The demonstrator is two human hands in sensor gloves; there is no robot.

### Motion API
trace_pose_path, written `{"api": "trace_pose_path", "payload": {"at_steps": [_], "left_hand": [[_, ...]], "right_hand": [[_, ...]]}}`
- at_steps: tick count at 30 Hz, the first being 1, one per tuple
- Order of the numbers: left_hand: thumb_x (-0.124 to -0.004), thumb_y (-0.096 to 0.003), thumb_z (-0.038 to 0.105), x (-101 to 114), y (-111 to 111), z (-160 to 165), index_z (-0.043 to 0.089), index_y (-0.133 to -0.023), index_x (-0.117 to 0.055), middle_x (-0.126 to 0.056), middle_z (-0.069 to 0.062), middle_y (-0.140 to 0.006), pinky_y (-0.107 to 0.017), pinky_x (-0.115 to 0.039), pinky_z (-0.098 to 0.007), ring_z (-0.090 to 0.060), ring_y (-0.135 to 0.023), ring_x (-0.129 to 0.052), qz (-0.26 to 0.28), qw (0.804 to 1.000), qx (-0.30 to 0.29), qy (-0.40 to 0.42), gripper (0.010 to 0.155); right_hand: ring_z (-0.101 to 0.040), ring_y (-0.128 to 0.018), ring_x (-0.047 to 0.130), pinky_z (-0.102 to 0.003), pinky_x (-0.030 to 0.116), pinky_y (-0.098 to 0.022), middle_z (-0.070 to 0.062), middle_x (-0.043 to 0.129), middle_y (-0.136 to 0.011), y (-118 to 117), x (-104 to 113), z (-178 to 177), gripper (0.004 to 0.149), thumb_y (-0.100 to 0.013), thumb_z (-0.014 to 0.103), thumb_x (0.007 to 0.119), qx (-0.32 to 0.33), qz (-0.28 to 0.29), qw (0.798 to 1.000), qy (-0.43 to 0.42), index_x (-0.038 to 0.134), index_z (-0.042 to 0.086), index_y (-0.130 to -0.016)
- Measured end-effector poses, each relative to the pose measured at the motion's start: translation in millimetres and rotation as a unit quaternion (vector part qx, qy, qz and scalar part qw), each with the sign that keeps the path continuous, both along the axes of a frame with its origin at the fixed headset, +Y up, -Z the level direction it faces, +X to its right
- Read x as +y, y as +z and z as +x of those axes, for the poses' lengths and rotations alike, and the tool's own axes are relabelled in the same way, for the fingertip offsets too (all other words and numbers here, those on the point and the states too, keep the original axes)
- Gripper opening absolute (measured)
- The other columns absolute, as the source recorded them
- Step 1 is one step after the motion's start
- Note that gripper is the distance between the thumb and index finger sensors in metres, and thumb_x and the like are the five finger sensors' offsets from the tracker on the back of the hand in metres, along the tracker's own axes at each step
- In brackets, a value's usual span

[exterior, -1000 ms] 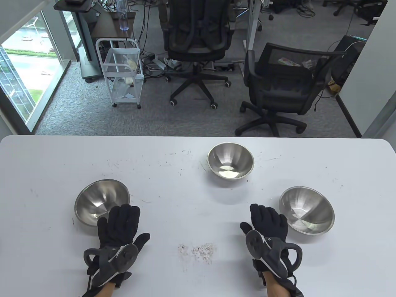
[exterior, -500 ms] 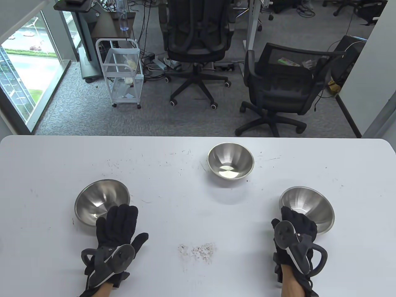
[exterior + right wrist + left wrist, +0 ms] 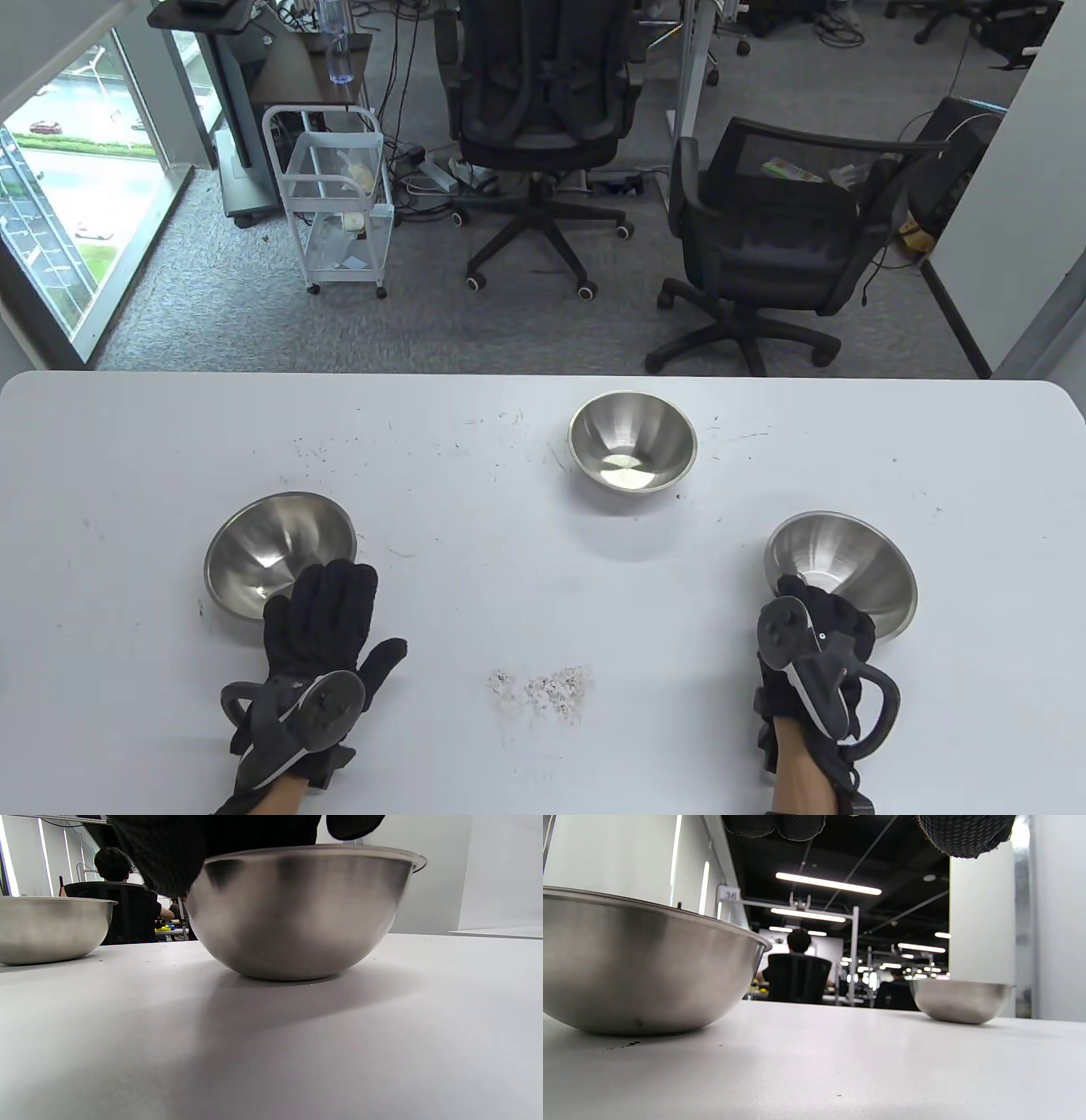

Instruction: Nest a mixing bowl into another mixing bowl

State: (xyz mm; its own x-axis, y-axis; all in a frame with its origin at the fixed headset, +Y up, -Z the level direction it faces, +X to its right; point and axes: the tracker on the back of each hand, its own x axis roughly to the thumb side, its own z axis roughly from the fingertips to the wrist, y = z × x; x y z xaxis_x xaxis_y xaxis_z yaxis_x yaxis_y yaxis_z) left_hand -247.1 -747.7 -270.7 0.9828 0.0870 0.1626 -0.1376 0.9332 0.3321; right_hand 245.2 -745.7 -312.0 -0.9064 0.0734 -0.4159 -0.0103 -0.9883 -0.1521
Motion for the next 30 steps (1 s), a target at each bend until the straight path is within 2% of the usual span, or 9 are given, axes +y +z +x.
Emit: {"api": "trace_pose_path", "payload": {"at_steps": [7,22,30], "left_hand": [[-0.066,-0.0493,0.064,-0.3,-0.5,-1.0,0.027,-0.121,-0.029,-0.043,-0.012,-0.128,-0.076,-0.045,-0.074,-0.043,-0.116,-0.045,0.001,1.000,-0.005,0.008,0.089],[-0.067,-0.0492,0.064,0.3,-0.3,-1.7,0.028,-0.122,-0.029,-0.043,-0.012,-0.128,-0.076,-0.045,-0.074,-0.043,-0.116,-0.045,0.005,1.000,-0.011,0.014,0.089],[-0.066,-0.0492,0.064,0.8,0.1,-2.1,0.028,-0.122,-0.030,-0.043,-0.012,-0.128,-0.076,-0.045,-0.074,-0.043,-0.116,-0.045,0.007,1.000,-0.012,0.015,0.089]], "right_hand": [[-0.028,-0.077,0.100,-0.059,0.065,-0.067,0.005,0.107,-0.075,-2.8,-3.1,-2.4,0.036,-0.048,0.036,0.089,-0.007,0.006,1.000,0.020,0.090,0.027,-0.083],[-0.024,-0.073,0.100,-0.057,0.068,-0.066,0.005,0.106,-0.070,-2.7,-3.2,-5.7,0.033,-0.045,0.034,0.093,-0.008,0.066,0.995,0.071,0.092,0.029,-0.078],[-0.023,-0.073,0.099,-0.056,0.068,-0.066,0.006,0.105,-0.070,-0.8,-0.5,-14.9,0.032,-0.044,0.034,0.093,0.021,0.094,0.992,0.081,0.091,0.030,-0.077]]}}
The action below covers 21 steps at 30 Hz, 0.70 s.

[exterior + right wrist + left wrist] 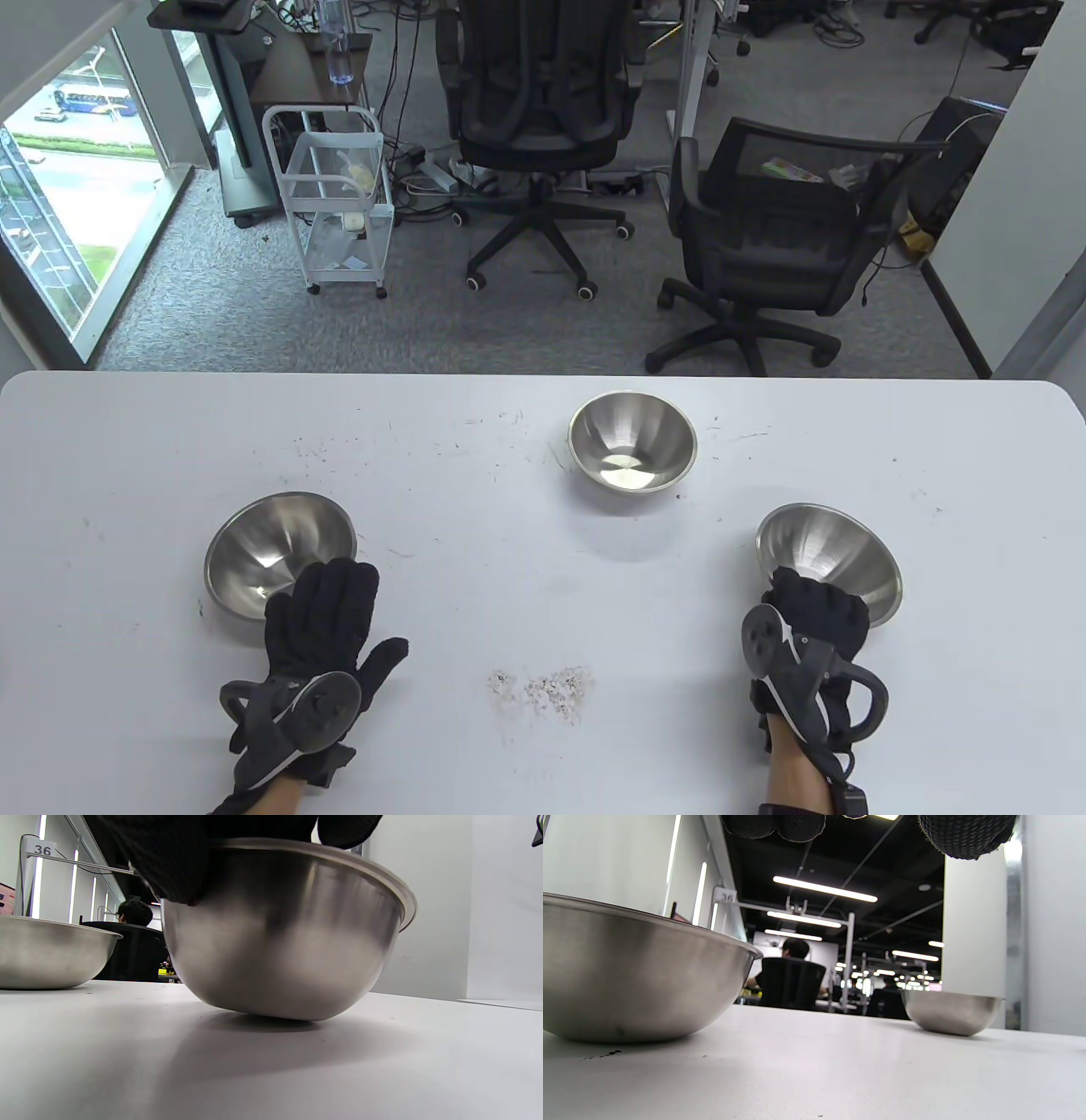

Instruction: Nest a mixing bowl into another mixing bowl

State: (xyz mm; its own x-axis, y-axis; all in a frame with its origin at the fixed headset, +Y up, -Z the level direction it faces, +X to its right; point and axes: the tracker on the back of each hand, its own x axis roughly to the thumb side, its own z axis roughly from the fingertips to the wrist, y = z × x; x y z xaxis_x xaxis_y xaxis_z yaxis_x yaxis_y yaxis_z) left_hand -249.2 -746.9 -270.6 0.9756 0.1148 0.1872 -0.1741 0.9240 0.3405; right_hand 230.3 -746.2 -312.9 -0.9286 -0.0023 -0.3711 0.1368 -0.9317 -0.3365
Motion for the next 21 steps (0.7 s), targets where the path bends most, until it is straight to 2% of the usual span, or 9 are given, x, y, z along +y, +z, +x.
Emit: {"api": "trace_pose_path", "payload": {"at_steps": [11,21], "left_hand": [[-0.067,-0.0491,0.064,1.4,0.3,0.0,0.028,-0.121,-0.030,-0.043,-0.012,-0.128,-0.076,-0.045,-0.074,-0.043,-0.116,-0.045,0.001,1.000,0.001,-0.001,0.089],[-0.067,-0.0493,0.064,2.0,0.0,0.7,0.028,-0.122,-0.030,-0.043,-0.012,-0.128,-0.076,-0.045,-0.074,-0.043,-0.116,-0.045,-0.001,1.000,0.001,-0.004,0.089]], "right_hand": [[-0.022,-0.072,0.099,-0.056,0.068,-0.066,0.006,0.105,-0.070,5.9,12.8,-39.6,0.032,-0.044,0.034,0.093,0.083,0.032,0.996,0.033,0.091,0.030,-0.076],[-0.022,-0.072,0.099,-0.056,0.069,-0.066,0.006,0.105,-0.070,23.4,24.3,-98.9,0.033,-0.044,0.035,0.092,0.200,0.065,0.977,0.022,0.091,0.030,-0.077]]}}
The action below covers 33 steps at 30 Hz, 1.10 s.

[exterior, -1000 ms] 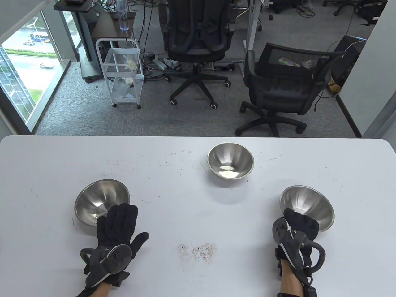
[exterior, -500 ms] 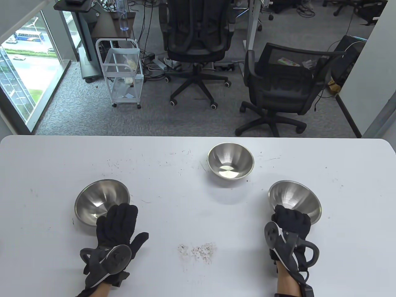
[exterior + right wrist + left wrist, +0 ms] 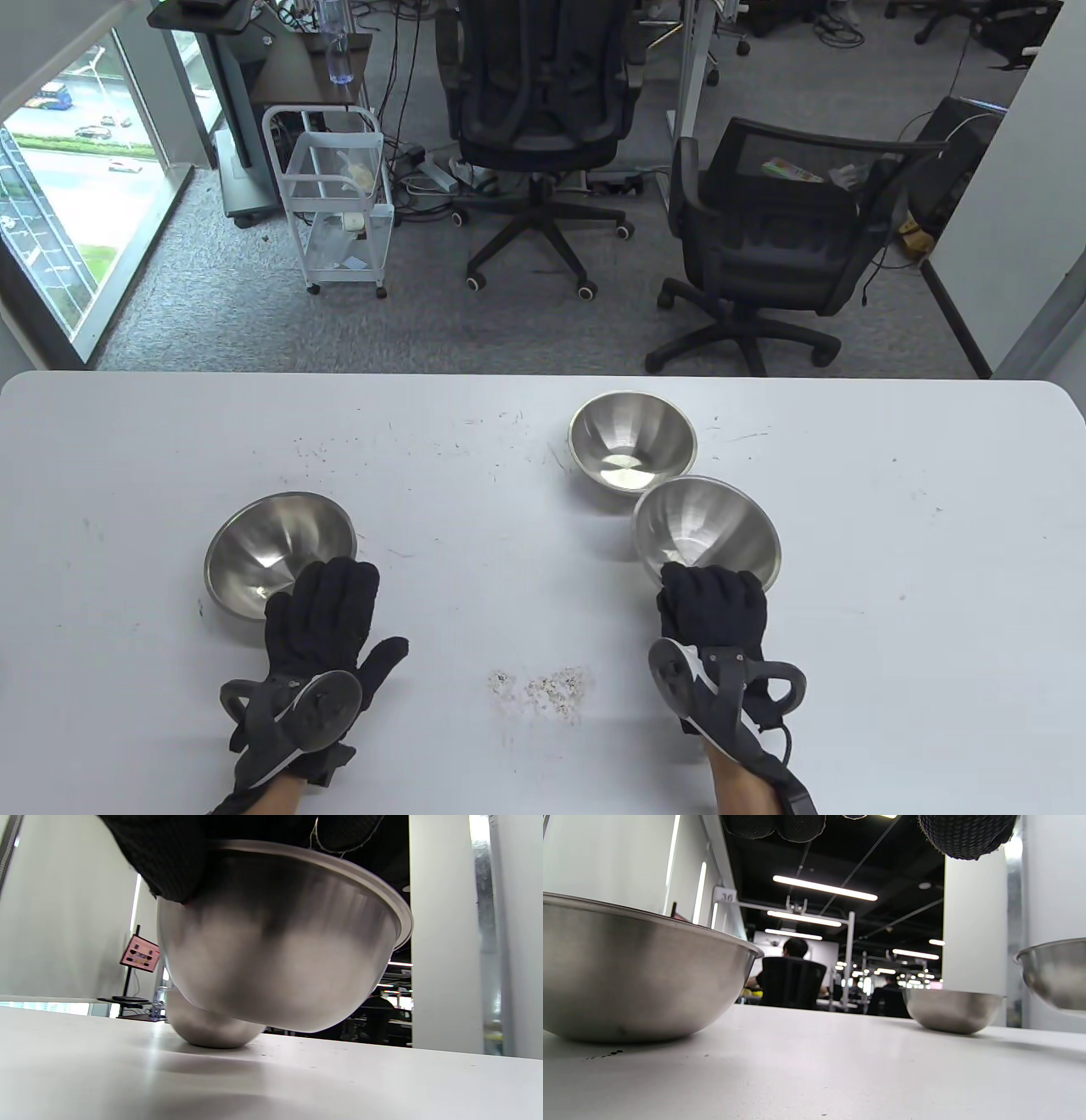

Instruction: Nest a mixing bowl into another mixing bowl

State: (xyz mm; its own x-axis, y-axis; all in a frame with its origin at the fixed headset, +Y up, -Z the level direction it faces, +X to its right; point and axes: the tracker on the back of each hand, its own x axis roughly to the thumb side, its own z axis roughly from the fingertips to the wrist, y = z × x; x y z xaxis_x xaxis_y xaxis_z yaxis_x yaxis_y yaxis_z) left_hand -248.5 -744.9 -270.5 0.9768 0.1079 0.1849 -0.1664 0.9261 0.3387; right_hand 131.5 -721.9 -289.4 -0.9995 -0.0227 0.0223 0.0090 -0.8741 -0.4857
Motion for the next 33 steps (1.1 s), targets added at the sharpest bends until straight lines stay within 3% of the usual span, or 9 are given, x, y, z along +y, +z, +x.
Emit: {"api": "trace_pose_path", "payload": {"at_steps": [9,19,33], "left_hand": [[-0.067,-0.0493,0.064,0.9,-0.2,0.3,0.028,-0.122,-0.030,-0.043,-0.012,-0.128,-0.076,-0.045,-0.074,-0.043,-0.116,-0.046,0.001,1.000,0.001,0.000,0.089],[-0.067,-0.0492,0.064,1.8,-1.0,-0.4,0.028,-0.122,-0.030,-0.043,-0.011,-0.128,-0.076,-0.045,-0.073,-0.043,-0.116,-0.046,0.000,1.000,0.005,-0.001,0.089],[-0.067,-0.0491,0.064,3.4,-1.8,-2.0,0.028,-0.122,-0.030,-0.044,-0.012,-0.128,-0.076,-0.045,-0.073,-0.043,-0.116,-0.046,-0.001,1.000,0.011,-0.003,0.089]], "right_hand": [[-0.021,-0.073,0.099,-0.055,0.069,-0.066,0.007,0.105,-0.070,16.0,-2.6,-54.5,0.033,-0.044,0.035,0.092,0.108,0.016,0.994,0.028,0.090,0.031,-0.077],[-0.020,-0.073,0.099,-0.054,0.070,-0.066,0.008,0.105,-0.070,26.5,-21.5,-98.8,0.033,-0.044,0.036,0.091,0.198,-0.007,0.978,0.061,0.090,0.032,-0.077],[-0.019,-0.072,0.100,-0.053,0.071,-0.066,0.009,0.105,-0.069,26.4,-34.0,-107.5,0.032,-0.044,0.036,0.091,0.222,-0.015,0.972,0.075,0.090,0.033,-0.076]]}}
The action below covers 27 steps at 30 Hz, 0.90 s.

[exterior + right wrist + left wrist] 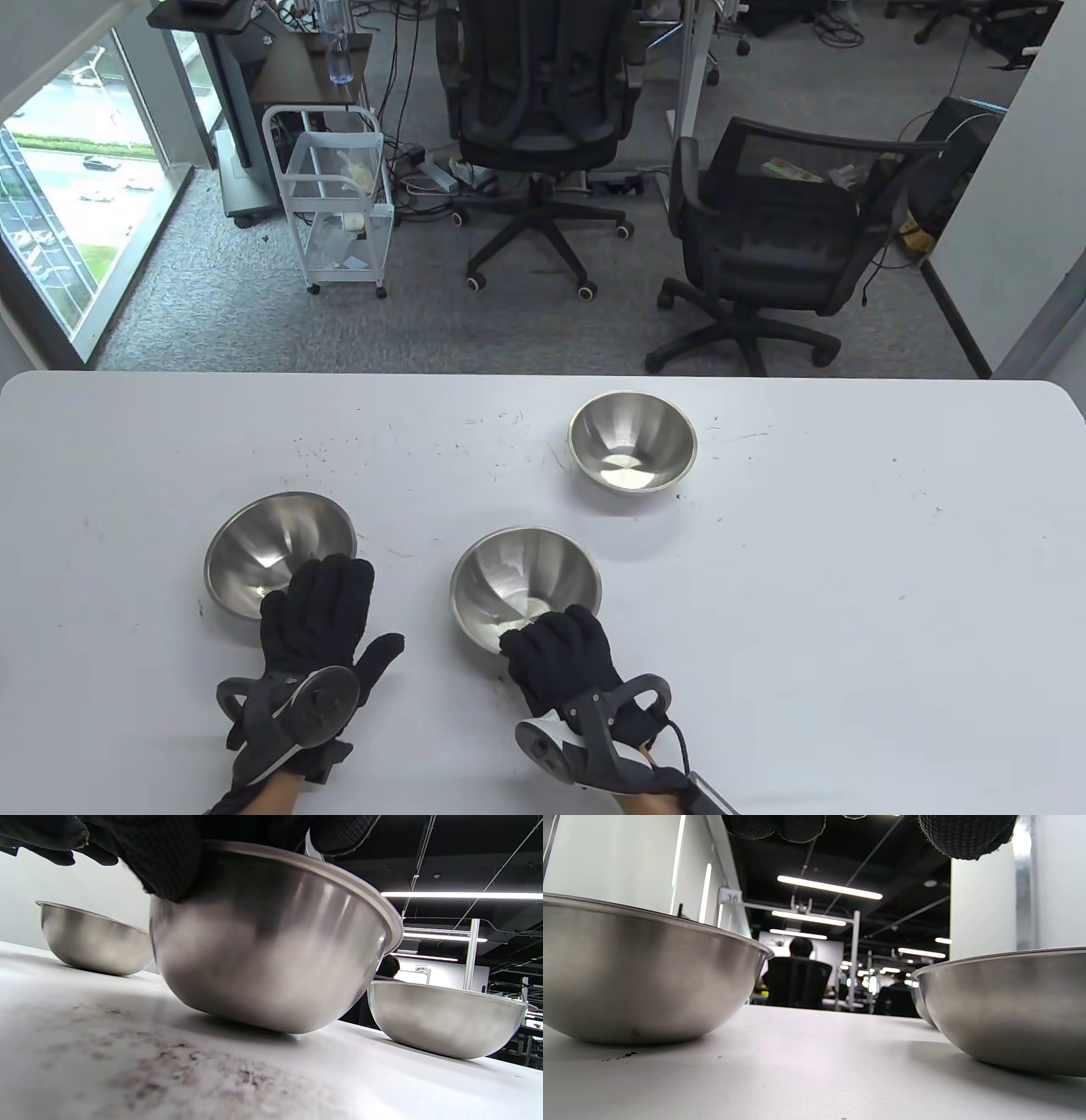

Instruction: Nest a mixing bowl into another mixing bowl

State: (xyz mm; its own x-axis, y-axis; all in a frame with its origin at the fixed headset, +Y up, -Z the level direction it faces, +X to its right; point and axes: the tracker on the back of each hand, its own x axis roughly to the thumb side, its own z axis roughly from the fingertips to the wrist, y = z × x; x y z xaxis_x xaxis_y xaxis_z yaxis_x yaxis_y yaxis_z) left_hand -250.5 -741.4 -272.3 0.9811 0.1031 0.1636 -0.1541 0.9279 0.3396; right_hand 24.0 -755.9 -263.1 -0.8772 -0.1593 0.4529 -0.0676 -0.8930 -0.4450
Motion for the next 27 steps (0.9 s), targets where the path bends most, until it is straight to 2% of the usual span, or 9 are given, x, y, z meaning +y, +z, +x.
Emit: {"api": "trace_pose_path", "payload": {"at_steps": [16,20,27], "left_hand": [[-0.067,-0.0492,0.064,0.5,-0.6,0.0,0.028,-0.122,-0.030,-0.044,-0.012,-0.128,-0.076,-0.045,-0.073,-0.043,-0.116,-0.046,-0.005,1.000,0.003,-0.005,0.089],[-0.067,-0.0492,0.064,0.6,-0.7,0.1,0.028,-0.122,-0.030,-0.044,-0.012,-0.128,-0.076,-0.046,-0.073,-0.043,-0.116,-0.046,-0.005,1.000,0.003,-0.007,0.089],[-0.067,-0.0491,0.064,0.7,-0.5,0.3,0.028,-0.122,-0.030,-0.044,-0.012,-0.128,-0.076,-0.046,-0.073,-0.043,-0.116,-0.046,-0.006,1.000,0.003,-0.009,0.089]], "right_hand": [[-0.021,-0.077,0.098,-0.054,0.069,-0.066,0.009,0.103,-0.076,-0.4,-1.3,5.2,0.037,-0.046,0.039,0.089,-0.001,-0.047,0.999,0.003,0.087,0.033,-0.082],[-0.023,-0.082,0.096,-0.055,0.068,-0.067,0.008,0.101,-0.082,-1.0,-2.4,6.7,0.044,-0.045,0.043,0.089,0.002,-0.071,0.997,0.014,0.084,0.031,-0.088],[-0.025,-0.086,0.091,-0.056,0.065,-0.069,0.006,0.096,-0.088,-0.9,2.1,16.0,0.054,-0.042,0.049,0.089,0.005,-0.080,0.997,-0.005,0.080,0.030,-0.092]]}}
